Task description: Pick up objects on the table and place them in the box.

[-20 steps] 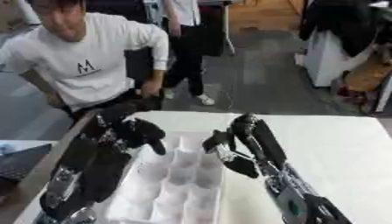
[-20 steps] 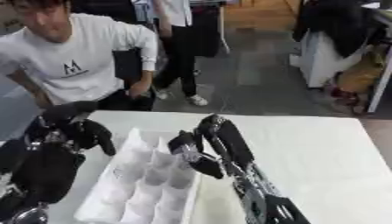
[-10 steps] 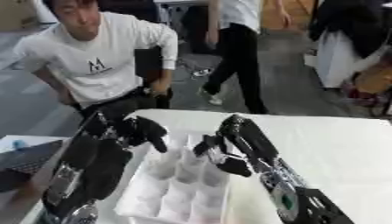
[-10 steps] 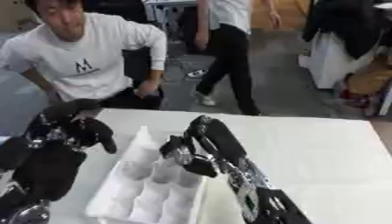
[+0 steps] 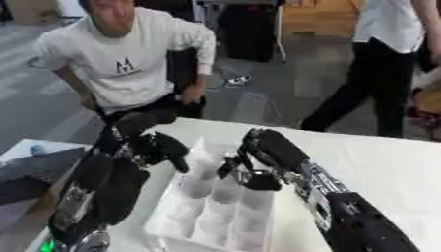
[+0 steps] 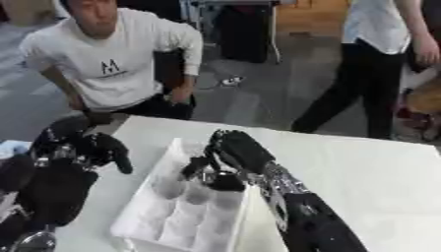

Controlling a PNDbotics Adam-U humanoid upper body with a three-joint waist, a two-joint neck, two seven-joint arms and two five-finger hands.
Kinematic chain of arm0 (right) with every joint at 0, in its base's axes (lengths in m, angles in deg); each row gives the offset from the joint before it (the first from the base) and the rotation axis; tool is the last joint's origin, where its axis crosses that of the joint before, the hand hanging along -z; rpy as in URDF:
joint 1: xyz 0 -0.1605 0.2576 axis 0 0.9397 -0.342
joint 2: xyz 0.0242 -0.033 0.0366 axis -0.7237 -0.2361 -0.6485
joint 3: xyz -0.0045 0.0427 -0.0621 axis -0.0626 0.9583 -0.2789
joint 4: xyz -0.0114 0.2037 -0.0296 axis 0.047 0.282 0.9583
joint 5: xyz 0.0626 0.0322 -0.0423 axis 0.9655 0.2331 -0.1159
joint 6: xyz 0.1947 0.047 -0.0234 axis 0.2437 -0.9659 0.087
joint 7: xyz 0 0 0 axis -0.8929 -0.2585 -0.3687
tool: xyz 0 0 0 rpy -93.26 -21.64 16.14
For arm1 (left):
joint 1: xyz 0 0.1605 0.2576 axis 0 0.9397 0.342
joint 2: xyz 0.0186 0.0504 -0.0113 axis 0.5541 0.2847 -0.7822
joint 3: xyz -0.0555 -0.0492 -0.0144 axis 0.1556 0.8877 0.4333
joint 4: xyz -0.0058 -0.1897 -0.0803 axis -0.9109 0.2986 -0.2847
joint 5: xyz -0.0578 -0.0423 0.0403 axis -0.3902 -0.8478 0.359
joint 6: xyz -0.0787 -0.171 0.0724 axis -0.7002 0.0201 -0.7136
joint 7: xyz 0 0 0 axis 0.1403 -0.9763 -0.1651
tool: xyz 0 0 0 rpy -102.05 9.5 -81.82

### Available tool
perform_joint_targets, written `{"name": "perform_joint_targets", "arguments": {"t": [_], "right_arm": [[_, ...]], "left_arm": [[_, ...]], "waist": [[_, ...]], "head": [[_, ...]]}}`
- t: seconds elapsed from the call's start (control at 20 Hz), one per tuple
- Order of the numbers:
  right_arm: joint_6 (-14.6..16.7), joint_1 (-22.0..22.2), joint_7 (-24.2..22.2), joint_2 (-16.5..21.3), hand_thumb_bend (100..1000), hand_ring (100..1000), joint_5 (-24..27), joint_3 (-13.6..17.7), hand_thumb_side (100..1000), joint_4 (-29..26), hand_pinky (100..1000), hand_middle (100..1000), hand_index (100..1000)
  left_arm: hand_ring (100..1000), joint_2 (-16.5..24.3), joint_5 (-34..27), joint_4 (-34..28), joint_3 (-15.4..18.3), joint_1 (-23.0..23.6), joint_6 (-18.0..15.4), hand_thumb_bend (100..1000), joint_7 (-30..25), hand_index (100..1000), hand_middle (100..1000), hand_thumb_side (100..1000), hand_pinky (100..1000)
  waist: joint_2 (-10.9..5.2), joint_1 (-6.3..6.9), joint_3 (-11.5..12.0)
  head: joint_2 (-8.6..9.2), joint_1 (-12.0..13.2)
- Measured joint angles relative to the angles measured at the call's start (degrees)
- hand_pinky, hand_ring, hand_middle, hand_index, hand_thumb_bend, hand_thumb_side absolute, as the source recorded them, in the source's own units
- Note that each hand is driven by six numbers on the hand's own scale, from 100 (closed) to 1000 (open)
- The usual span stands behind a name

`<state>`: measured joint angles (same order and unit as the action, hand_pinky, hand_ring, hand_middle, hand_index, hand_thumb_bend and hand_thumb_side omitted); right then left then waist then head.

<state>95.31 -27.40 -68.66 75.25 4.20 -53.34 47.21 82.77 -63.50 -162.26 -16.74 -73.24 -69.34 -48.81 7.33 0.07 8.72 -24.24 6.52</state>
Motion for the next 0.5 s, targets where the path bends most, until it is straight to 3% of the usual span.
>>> {"name": "perform_joint_targets", "arguments": {"t": [0.1, 0.15, 0.25, 0.3, 0.5], "right_arm": [[-0.98, -0.61, 0.75, 0.31, 140, 253, -3.76, 0.58, 608, 0.42, 100, 317, 427], [-1.55, -0.93, 1.04, 0.40, 158, 301, -5.68, 0.85, 621, 0.65, 160, 363, 460], [-2.76, -1.45, 1.17, 0.51, 224, 444, -9.43, 1.24, 666, 1.26, 390, 490, 540], [-3.38, -1.77, 0.87, 0.66, 241, 494, -11.28, 1.39, 683, 1.61, 463, 534, 567], [-5.72, -2.55, -1.57, 1.51, 297, 648, -17.41, 2.18, 756, 2.87, 654, 677, 670]], "left_arm": [[650, 0.20, 0.00, 0.00, -0.02, -0.39, 0.02, 268, -0.04, 875, 835, 708, 559], [650, 0.21, 0.00, 0.00, -0.03, -0.48, 0.06, 268, -0.09, 875, 835, 708, 559], [651, 0.23, 0.00, 0.00, -0.08, -0.60, 0.13, 270, -0.17, 875, 835, 705, 560], [651, 0.30, 0.00, 0.00, -0.14, -0.71, 0.18, 270, -0.22, 875, 835, 705, 560], [651, 0.84, 0.00, 0.00, -0.35, -0.92, 0.25, 270, -0.29, 875, 835, 706, 559]], "waist": [[0.28, -0.40, 0.63], [0.34, -0.59, 0.86], [0.35, -0.95, 1.35], [0.35, -1.15, 1.61], [0.35, -1.99, 2.26]], "head": [[0.07, -0.05], [0.22, -0.28], [0.58, -0.94], [0.75, -1.23], [1.00, -2.16]]}}
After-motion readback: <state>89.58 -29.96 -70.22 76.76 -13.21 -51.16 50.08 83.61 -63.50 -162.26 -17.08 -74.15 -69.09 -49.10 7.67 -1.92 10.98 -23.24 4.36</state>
